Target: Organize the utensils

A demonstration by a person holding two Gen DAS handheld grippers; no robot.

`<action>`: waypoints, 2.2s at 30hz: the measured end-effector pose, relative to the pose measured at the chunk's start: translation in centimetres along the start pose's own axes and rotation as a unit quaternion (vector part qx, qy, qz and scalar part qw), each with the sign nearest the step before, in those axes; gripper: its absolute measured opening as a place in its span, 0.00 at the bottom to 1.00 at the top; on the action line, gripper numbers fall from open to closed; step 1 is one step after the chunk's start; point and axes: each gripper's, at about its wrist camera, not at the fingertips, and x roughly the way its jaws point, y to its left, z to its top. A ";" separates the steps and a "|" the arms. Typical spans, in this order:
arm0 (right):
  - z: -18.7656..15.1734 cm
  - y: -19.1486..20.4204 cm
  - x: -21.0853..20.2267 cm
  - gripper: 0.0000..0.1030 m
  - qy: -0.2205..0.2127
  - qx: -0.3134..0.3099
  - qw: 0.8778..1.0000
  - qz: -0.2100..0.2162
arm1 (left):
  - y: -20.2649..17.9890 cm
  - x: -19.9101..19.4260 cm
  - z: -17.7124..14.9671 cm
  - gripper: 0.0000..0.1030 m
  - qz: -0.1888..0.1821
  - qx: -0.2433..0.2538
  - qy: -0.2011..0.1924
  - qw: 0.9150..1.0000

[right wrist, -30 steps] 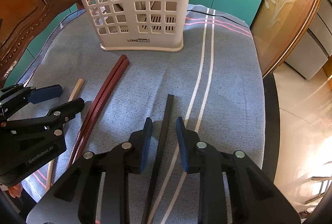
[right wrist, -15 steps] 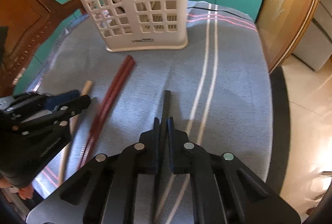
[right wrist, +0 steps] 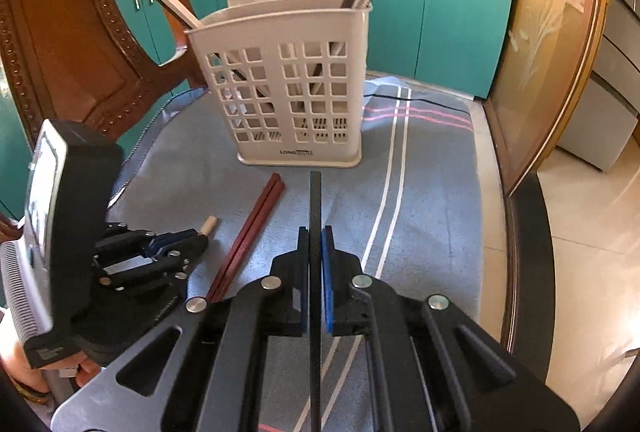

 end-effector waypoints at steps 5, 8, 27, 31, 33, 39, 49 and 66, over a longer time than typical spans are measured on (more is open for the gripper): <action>-0.6 0.2 -0.2 0.06 0.001 -0.007 1.000 0.001 | 0.1 0.0 0.0 0.07 -0.006 -0.007 0.000 1.000; -0.5 0.7 -0.4 0.06 -0.001 -0.013 1.000 0.002 | 0.1 -0.1 -0.1 0.07 -0.007 -0.008 -0.001 1.000; -0.4 -1.2 3.5 0.06 0.066 0.036 0.996 0.047 | 2.2 0.0 0.3 0.07 -0.054 -0.060 0.012 0.997; -0.2 -3.2 4.7 0.06 0.080 0.081 0.992 0.053 | 2.9 -0.6 0.5 0.07 -0.064 -0.075 0.009 0.995; -0.1 -3.6 4.5 0.06 0.070 0.090 0.992 0.058 | 3.1 -2.0 0.7 0.07 -0.070 -0.076 -0.006 0.995; 1.2 -3.4 -1.9 0.06 -0.016 0.082 0.991 0.104 | 3.7 -10.2 1.1 0.07 -0.087 -0.062 -0.092 0.990; 5.5 -2.9 -15.5 0.07 -0.184 0.064 0.972 0.129 | 3.6 -23.9 3.1 0.07 -0.089 -0.034 -0.256 0.962; 19.0 -4.1 -15.4 0.06 -0.306 0.091 0.947 0.044 | 4.9 -27.2 17.7 0.07 -0.013 -0.051 -0.363 0.930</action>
